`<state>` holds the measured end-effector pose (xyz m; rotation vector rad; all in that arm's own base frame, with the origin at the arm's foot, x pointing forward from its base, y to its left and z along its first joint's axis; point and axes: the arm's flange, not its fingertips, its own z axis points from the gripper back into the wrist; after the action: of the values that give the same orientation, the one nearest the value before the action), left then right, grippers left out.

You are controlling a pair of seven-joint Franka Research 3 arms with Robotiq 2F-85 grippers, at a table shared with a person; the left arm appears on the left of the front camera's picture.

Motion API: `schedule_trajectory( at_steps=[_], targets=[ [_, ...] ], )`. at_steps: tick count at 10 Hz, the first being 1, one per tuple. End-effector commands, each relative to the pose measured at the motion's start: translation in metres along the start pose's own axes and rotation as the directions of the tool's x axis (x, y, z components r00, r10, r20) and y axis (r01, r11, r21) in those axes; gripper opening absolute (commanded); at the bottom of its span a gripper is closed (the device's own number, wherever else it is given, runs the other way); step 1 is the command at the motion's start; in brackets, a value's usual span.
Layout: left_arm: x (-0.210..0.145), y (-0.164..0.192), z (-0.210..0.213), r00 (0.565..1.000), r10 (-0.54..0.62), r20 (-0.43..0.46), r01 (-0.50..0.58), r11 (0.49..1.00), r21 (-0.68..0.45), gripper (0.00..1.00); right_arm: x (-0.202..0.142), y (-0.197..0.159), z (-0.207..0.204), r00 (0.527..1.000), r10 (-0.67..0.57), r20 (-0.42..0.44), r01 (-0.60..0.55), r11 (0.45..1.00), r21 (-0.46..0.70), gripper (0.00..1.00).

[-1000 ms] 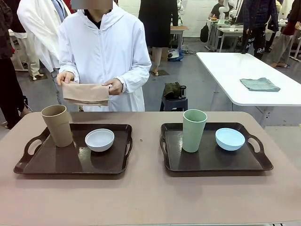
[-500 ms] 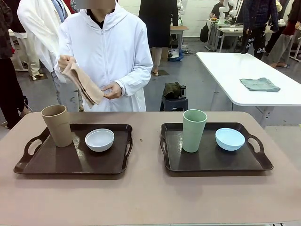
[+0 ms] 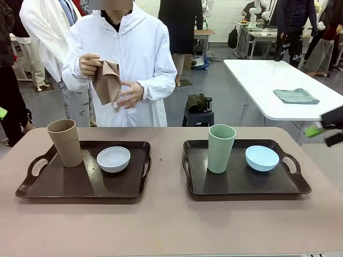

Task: Set up a tray with a mat and arrange the tableware.
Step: Pick up the Picnic Bowl and Reusable plastic cup from the Handle tray in front of the human's position and hold them in the air.

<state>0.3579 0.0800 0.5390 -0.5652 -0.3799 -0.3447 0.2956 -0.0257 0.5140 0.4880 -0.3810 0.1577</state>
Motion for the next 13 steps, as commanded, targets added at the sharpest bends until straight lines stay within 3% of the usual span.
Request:
schedule_trajectory(
  at_steps=[1, 4, 7, 8, 10, 11, 12, 13],
  targets=[
    [0.009, 0.0, 0.004, 0.978, -0.209, 0.016, 0.208, 0.978, 0.029, 1.0, 0.02, 0.056, -0.034, 0.999, -0.011, -0.039, 0.008, 0.997, -0.081, 1.0],
    [0.032, -0.006, -0.001, 0.906, -0.421, -0.051, 0.424, 0.9, 0.103, 1.0, 0.036, 0.183, -0.084, 0.992, -0.053, -0.117, 0.032, 0.984, -0.177, 1.0],
    [0.043, -0.007, -0.002, 0.866, -0.497, -0.062, 0.5, 0.861, 0.091, 1.0, 0.04, 0.289, -0.143, 0.987, -0.121, -0.105, 0.083, 0.947, -0.31, 1.0],
    [0.057, -0.041, -0.015, 0.862, -0.503, -0.064, 0.507, 0.858, 0.081, 1.0, 0.046, 0.306, -0.165, 0.985, -0.148, -0.085, 0.109, 0.928, -0.356, 1.0],
    [0.08, -0.103, -0.036, 0.855, -0.513, -0.083, 0.517, 0.855, 0.037, 1.0, 0.062, 0.308, -0.188, 0.978, -0.143, -0.152, 0.092, 0.949, -0.303, 1.0],
    [0.09, -0.132, -0.042, 0.891, -0.45, -0.063, 0.448, 0.893, -0.041, 1.0, 0.03, 0.311, -0.166, 0.986, -0.127, -0.111, 0.087, 0.947, -0.31, 1.0],
    [0.064, -0.074, -0.029, 0.845, -0.527, -0.09, 0.532, 0.846, 0.047, 1.0, 0.03, 0.311, -0.166, 0.986, -0.127, -0.111, 0.087, 0.947, -0.31, 1.0],
    [0.064, -0.074, -0.029, 0.845, -0.527, -0.09, 0.532, 0.846, 0.047, 1.0, 0.03, 0.311, -0.166, 0.986, -0.127, -0.111, 0.087, 0.947, -0.31, 1.0]
  ],
)
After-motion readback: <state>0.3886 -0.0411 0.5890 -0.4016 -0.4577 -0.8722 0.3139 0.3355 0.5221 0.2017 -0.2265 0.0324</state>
